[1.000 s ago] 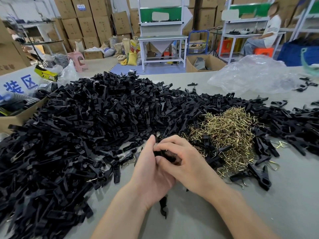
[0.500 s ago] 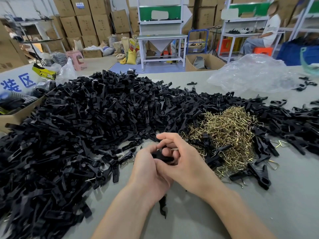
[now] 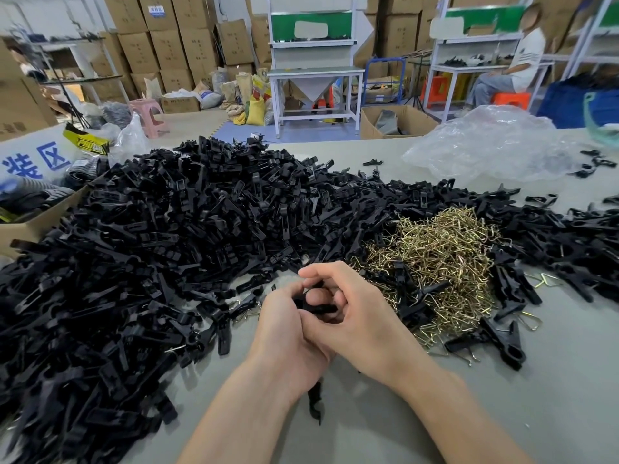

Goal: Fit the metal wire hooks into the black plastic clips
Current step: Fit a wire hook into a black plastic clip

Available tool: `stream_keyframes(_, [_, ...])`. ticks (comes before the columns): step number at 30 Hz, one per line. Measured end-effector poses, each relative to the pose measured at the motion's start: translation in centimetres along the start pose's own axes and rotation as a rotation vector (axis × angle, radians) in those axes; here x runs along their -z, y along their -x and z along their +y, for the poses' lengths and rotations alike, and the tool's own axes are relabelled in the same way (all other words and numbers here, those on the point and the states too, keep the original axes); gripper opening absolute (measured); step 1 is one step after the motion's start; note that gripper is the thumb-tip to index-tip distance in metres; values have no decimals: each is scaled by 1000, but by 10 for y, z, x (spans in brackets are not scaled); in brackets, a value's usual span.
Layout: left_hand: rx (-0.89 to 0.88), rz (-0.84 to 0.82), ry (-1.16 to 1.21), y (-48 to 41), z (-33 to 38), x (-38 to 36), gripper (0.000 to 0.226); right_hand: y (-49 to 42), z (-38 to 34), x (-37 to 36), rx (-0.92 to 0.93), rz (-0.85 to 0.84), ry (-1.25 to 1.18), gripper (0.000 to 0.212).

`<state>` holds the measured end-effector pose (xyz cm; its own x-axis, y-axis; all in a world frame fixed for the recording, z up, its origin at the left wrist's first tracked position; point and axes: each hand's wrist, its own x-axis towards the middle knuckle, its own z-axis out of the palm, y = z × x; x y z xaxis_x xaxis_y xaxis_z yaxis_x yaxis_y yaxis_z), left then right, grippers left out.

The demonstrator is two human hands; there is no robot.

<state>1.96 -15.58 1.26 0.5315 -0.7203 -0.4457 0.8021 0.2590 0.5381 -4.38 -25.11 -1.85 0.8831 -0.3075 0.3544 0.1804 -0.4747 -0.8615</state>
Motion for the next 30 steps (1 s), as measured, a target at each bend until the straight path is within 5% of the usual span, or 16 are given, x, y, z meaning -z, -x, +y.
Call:
stream_keyframes(9, [-20, -21, -34, 0, 8, 4, 58, -3, 1, 8, 33, -28, 167, 29])
stream_keyframes(17, [-363, 40, -581, -4, 2, 6, 92, 0, -2, 12, 120, 35, 235, 28])
stream_keyframes(20, [-727, 143, -890, -3, -3, 12, 83, 1, -4, 22, 148, 234, 277, 23])
stream_keyframes(23, [-998, 185, -1109, -7, -8, 24, 69, 8, -11, 37, -2, 415, 30, 15])
stream_keyframes(30, [-1076, 213, -1192, -14, -15, 30, 63, 2, -37, 206, -47, 1024, -827, 43])
